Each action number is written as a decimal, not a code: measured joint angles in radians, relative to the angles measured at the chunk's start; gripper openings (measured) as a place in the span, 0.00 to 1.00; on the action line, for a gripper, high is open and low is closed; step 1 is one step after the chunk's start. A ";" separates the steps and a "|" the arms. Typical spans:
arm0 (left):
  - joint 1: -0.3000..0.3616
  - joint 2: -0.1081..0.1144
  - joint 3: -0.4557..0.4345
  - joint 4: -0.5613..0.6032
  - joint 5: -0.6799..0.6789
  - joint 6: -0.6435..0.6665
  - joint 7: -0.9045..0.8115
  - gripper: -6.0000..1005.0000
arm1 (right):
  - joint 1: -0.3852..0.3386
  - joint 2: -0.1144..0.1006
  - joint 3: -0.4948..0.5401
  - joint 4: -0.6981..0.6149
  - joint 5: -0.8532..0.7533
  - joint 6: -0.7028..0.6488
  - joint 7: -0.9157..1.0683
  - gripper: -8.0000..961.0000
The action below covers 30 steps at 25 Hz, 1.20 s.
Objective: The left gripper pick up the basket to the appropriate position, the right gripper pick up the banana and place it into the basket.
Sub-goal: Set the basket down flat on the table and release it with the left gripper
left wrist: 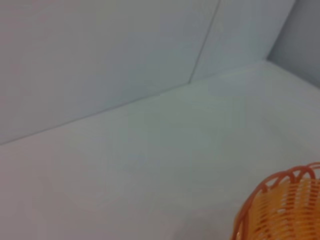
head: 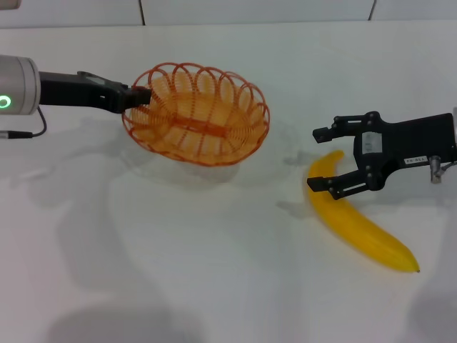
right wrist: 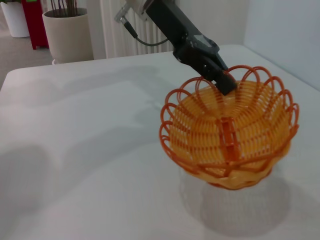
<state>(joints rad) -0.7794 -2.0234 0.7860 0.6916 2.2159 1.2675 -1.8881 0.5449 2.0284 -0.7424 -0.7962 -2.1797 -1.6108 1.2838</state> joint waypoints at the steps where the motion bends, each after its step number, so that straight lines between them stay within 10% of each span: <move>1: -0.001 0.001 -0.002 -0.013 -0.010 -0.008 0.002 0.07 | 0.002 0.000 -0.001 0.000 0.000 0.000 0.002 0.94; 30: 0.003 0.017 0.001 -0.250 -0.076 -0.219 -0.028 0.06 | 0.010 0.001 -0.006 0.000 -0.005 -0.010 0.004 0.94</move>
<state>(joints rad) -0.7768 -2.0064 0.7866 0.4414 2.1402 1.0489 -1.9160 0.5553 2.0295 -0.7486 -0.7961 -2.1847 -1.6209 1.2879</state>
